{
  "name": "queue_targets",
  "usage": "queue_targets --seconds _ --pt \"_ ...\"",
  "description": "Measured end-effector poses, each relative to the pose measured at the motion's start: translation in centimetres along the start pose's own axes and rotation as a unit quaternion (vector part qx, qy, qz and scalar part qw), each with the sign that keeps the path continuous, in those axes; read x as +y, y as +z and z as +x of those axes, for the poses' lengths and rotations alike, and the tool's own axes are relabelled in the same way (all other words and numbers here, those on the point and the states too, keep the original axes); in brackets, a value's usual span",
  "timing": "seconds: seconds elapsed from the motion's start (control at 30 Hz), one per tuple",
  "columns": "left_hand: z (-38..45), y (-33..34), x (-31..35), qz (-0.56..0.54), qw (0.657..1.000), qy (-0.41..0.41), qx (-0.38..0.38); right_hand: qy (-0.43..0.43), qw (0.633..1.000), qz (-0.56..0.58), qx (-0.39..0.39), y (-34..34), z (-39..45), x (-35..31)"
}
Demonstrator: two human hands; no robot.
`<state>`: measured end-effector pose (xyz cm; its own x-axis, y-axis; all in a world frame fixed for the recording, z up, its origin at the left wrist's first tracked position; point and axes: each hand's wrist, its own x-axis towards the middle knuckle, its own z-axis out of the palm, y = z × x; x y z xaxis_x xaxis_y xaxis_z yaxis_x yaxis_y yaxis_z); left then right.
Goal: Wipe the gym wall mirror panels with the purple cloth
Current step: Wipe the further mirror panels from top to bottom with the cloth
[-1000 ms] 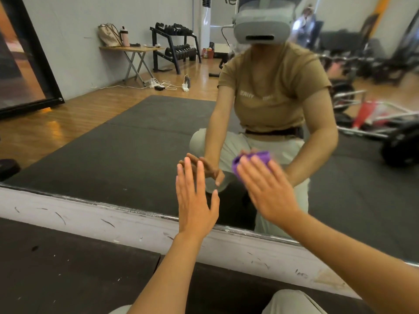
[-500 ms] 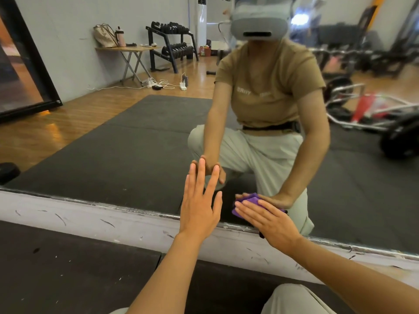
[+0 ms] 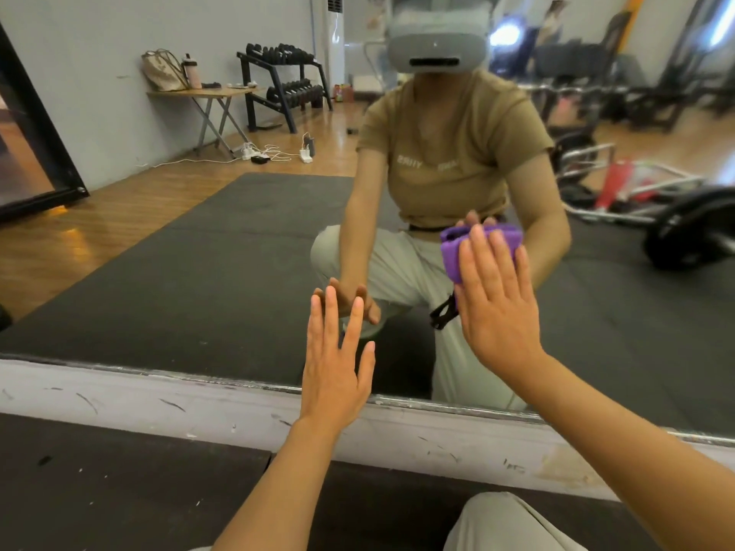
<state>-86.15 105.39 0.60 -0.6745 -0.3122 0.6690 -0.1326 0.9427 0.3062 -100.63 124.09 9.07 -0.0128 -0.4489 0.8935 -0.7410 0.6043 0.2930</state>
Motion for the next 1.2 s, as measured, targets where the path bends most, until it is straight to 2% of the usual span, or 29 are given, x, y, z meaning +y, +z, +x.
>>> queue_targets --seconds 0.07,0.17,0.23,0.3,0.37,0.5,0.6,0.7,0.77,0.83,0.97,1.03,1.2 --pt "0.2 0.0 0.4 0.012 0.999 0.033 -0.002 -0.078 0.995 -0.017 -0.057 1.2 -4.6 -0.3" --pt "1.0 0.1 1.3 0.021 0.998 0.064 -0.01 -0.219 0.959 -0.038 -0.174 1.9 -11.9 -0.4" --pt "1.3 0.4 1.7 0.032 0.998 0.052 -0.012 -0.255 0.937 -0.049 -0.235 2.0 -14.7 -0.3" --pt "1.5 0.7 2.0 0.054 0.998 0.032 -0.016 -0.254 0.927 -0.054 -0.272 2.3 -15.7 -0.3" --pt "1.3 0.8 2.1 0.067 0.997 0.024 -0.021 -0.262 0.925 -0.049 -0.272 2.2 -15.5 -0.1" --pt "1.2 0.6 2.9 0.061 0.998 0.011 -0.019 -0.292 0.933 -0.048 -0.207 1.3 -13.2 2.0" --pt "1.0 0.7 4.1 0.052 0.998 -0.022 -0.025 -0.226 0.962 -0.029 -0.148 0.0 -9.6 3.8" --pt "1.0 0.8 5.6 0.03 0.998 -0.055 -0.031 -0.127 0.99 -0.015 -0.052 -1.7 -4.4 6.0" --pt "1.0 0.7 6.5 0.008 0.998 -0.063 -0.024 -0.055 0.998 -0.011 -0.011 -3.1 -1.0 7.0" --pt "1.2 0.5 7.5 -0.02 0.997 -0.067 -0.016 -0.018 1.0 0.0 0.0 -3.9 0.7 7.4" --pt "1.9 0.3 9.1 -0.039 0.997 -0.061 0.002 -0.029 1.0 0.001 0.001 -3.4 -1.4 7.8" --pt "1.7 0.5 9.4 -0.044 0.998 -0.052 -0.001 -0.07 0.997 -0.012 -0.019 -2.3 -5.0 7.8" --pt "1.9 1.3 10.9 -0.07 0.995 -0.076 -0.01 -0.231 0.954 -0.044 -0.185 -1.0 -15.7 7.4"
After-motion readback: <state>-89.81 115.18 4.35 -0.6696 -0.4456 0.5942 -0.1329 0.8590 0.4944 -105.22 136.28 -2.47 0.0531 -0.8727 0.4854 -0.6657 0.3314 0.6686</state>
